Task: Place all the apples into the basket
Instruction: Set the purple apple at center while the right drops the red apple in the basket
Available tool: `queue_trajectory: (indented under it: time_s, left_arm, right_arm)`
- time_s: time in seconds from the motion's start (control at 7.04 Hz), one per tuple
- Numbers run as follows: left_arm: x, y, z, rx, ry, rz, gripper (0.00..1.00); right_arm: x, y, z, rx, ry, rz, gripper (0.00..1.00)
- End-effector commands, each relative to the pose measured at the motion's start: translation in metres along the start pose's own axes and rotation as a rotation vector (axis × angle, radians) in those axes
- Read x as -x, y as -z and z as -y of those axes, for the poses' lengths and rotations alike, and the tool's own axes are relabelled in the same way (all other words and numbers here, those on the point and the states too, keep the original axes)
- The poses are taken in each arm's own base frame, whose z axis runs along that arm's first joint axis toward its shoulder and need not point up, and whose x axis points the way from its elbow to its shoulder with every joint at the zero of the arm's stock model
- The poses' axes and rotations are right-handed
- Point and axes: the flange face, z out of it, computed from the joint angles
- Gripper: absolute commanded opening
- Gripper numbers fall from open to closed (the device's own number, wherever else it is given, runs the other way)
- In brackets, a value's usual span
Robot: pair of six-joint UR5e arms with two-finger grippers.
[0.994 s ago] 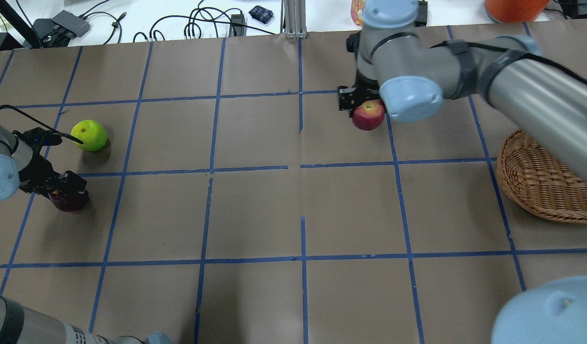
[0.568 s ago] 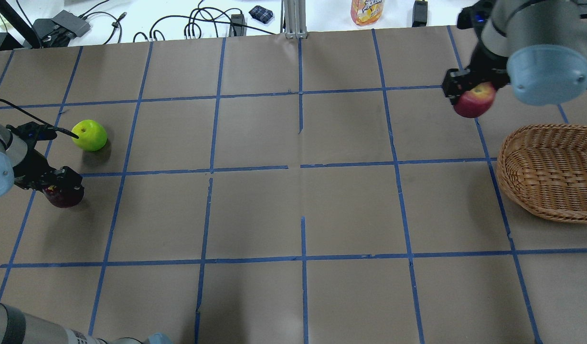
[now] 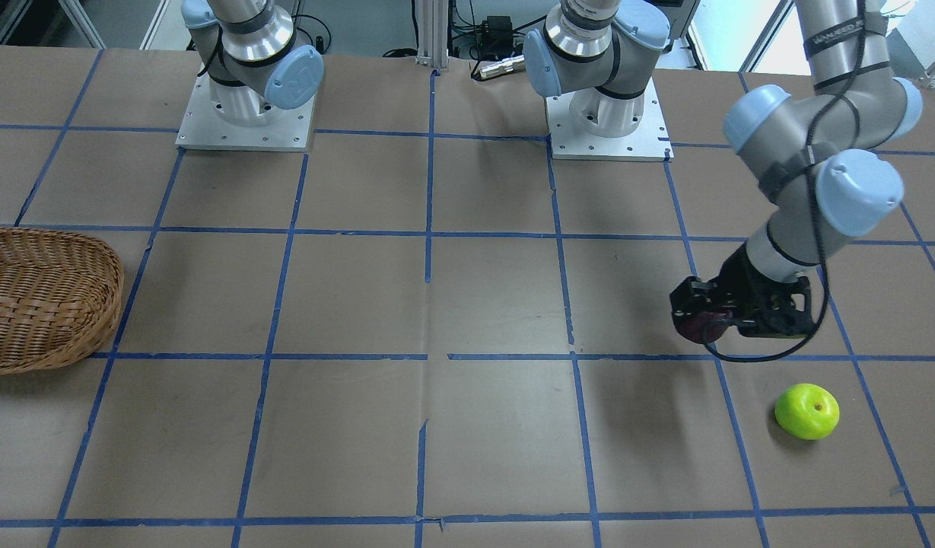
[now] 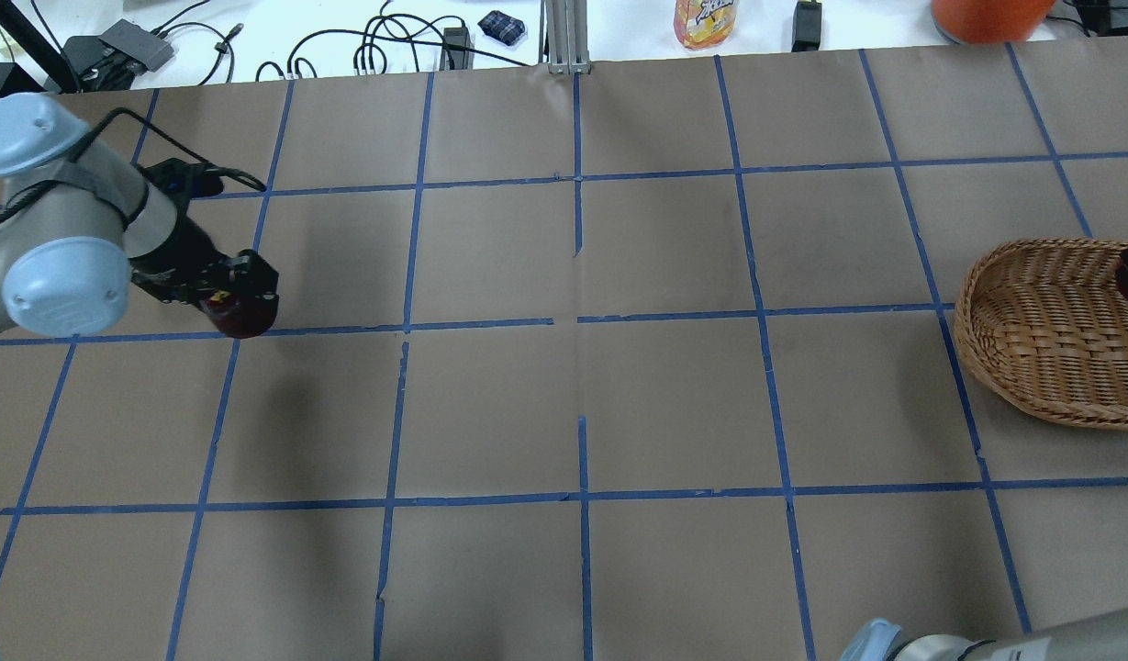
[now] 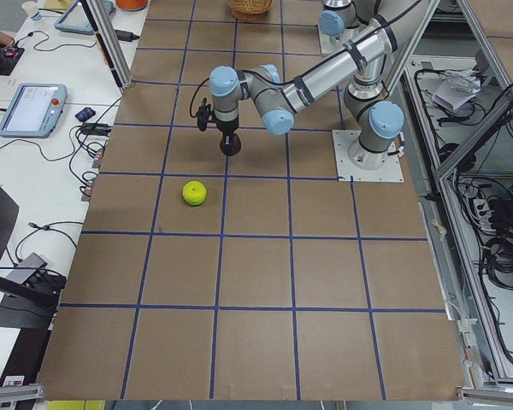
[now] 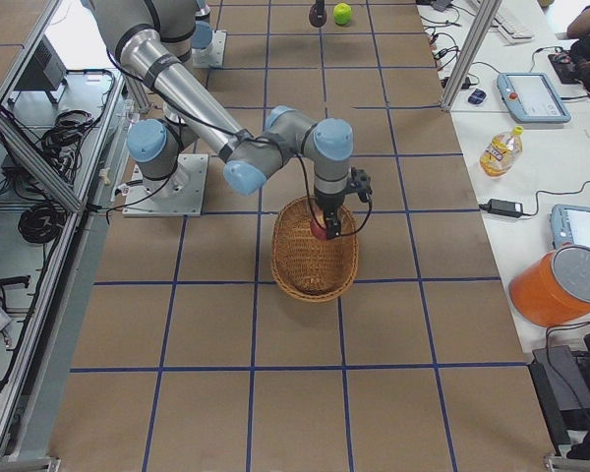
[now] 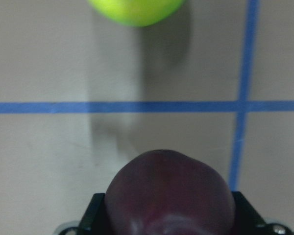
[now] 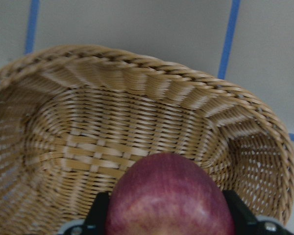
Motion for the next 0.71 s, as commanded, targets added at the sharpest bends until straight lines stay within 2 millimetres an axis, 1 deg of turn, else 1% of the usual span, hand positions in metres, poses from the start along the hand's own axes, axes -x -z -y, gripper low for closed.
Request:
queue_trajectory:
  time_s: [0.0, 0.14, 0.28, 0.43, 0.57]
  left_arm:
    - [-0.179, -0.011, -0.008, -0.095, 0.074, -0.057, 0.10]
    - [-0.236, -0.022, -0.019, -0.096, 0.144, -0.115, 0.10]
    - [-0.268, -0.031, -0.021, -0.128, 0.153, -0.142, 0.11]
    - [-0.287, -0.050, -0.025, -0.113, 0.168, -0.145, 0.14]
    - [-0.292, -0.067, -0.022, -0.121, 0.198, -0.154, 0.17]
  right_arm:
    - [-0.055, -0.070, -0.023, -0.047, 0.018, 0.056, 0.45]
    - [-0.057, -0.068, -0.020, -0.070, 0.023, 0.056, 0.88]
    - [-0.055, -0.067, -0.019, -0.089, 0.046, 0.066, 1.00]
    - [-0.055, -0.057, -0.020, -0.087, 0.053, 0.054, 1.00]
    - [-0.048, -0.034, -0.021, -0.096, 0.055, 0.031, 1.00]
